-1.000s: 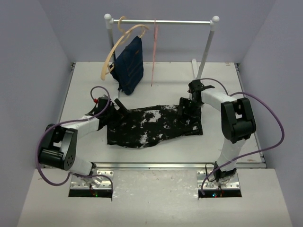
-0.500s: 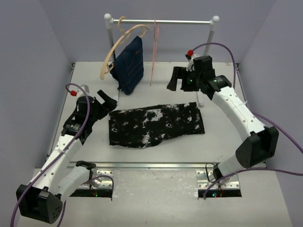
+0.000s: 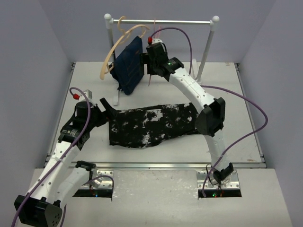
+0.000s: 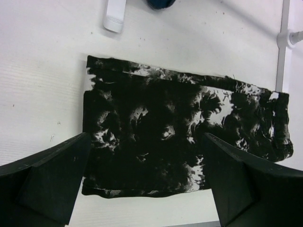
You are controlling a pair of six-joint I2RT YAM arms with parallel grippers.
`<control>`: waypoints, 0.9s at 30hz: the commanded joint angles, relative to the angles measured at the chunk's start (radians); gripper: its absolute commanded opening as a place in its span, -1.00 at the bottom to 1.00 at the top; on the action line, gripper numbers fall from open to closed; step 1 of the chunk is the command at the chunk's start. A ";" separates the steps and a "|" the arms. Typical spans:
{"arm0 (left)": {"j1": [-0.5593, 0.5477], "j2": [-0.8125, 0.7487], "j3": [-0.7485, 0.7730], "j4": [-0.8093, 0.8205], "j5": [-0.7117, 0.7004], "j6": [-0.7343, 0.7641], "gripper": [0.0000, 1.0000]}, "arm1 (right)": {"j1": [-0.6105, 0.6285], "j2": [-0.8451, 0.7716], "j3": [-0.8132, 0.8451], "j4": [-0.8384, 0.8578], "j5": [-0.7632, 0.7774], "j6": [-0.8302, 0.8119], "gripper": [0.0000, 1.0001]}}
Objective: Place the trousers on the hanger
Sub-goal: Pick up the hanger from the clothesline.
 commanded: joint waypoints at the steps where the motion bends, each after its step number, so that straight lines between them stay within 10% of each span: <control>1: 0.001 -0.008 0.006 0.023 0.041 0.027 1.00 | 0.017 -0.027 -0.064 -0.035 0.190 -0.009 0.59; 5: 0.001 -0.003 0.002 0.033 0.049 0.031 1.00 | 0.019 -0.064 -0.119 -0.014 0.180 0.002 0.12; 17: 0.001 -0.007 -0.010 0.047 0.079 0.032 1.00 | 0.018 -0.178 -0.220 0.084 0.179 -0.026 -0.47; 20: 0.001 -0.005 -0.009 0.047 0.085 0.034 1.00 | 0.016 -0.175 -0.217 0.092 0.172 -0.040 -1.00; 27: 0.001 -0.006 -0.011 0.048 0.088 0.034 1.00 | -0.009 -0.202 -0.268 0.102 0.134 -0.053 -1.00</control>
